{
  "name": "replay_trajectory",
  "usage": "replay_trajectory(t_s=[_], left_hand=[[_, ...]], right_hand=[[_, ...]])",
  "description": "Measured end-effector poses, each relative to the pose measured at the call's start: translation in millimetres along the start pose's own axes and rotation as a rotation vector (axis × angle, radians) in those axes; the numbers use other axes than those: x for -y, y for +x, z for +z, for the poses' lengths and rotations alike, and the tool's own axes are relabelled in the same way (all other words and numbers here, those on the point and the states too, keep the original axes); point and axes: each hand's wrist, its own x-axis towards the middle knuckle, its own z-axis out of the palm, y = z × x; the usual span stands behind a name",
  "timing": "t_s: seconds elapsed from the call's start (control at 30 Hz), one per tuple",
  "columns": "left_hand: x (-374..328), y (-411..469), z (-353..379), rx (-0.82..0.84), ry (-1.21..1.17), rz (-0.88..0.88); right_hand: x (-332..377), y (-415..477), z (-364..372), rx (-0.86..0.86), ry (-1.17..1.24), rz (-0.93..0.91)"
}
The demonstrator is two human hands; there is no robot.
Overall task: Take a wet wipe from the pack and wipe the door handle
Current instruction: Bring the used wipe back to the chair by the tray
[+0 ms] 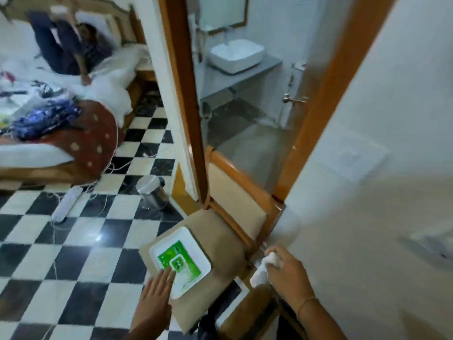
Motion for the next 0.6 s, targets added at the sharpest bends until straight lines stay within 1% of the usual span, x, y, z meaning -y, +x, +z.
replay_trajectory(t_s=[0.07, 0.1, 0.13, 0.2, 0.27, 0.33, 0.5, 0.57, 0.6], left_hand=[[32, 15, 35, 0.046, -0.225, -0.248], [44, 25, 48, 0.128, -0.339, -0.364], [56, 35, 70, 0.161, -0.395, -0.436], [58, 57, 90, 0.178, -0.417, -0.446], [61, 82, 116, 0.234, -0.432, -0.445], [61, 109, 140, 0.263, -0.446, -0.443], [56, 167, 179, 0.243, -0.399, -0.39], [59, 185, 192, 0.222, -0.389, -0.394], [61, 190, 195, 0.218, -0.384, -0.401]], right_hand=[[9, 31, 36, 0.06, -0.033, 0.011], [12, 44, 54, 0.085, -0.055, 0.021], [14, 64, 79, 0.128, -0.09, 0.02], [13, 80, 104, 0.181, -0.152, 0.03], [3, 105, 145, 0.221, -0.223, 0.028], [-11, 131, 185, 0.261, -0.241, 0.046], [-55, 177, 280, 0.416, -0.241, 0.035], [-72, 193, 314, 0.515, -0.275, 0.023], [-78, 200, 327, 0.536, -0.303, 0.02]])
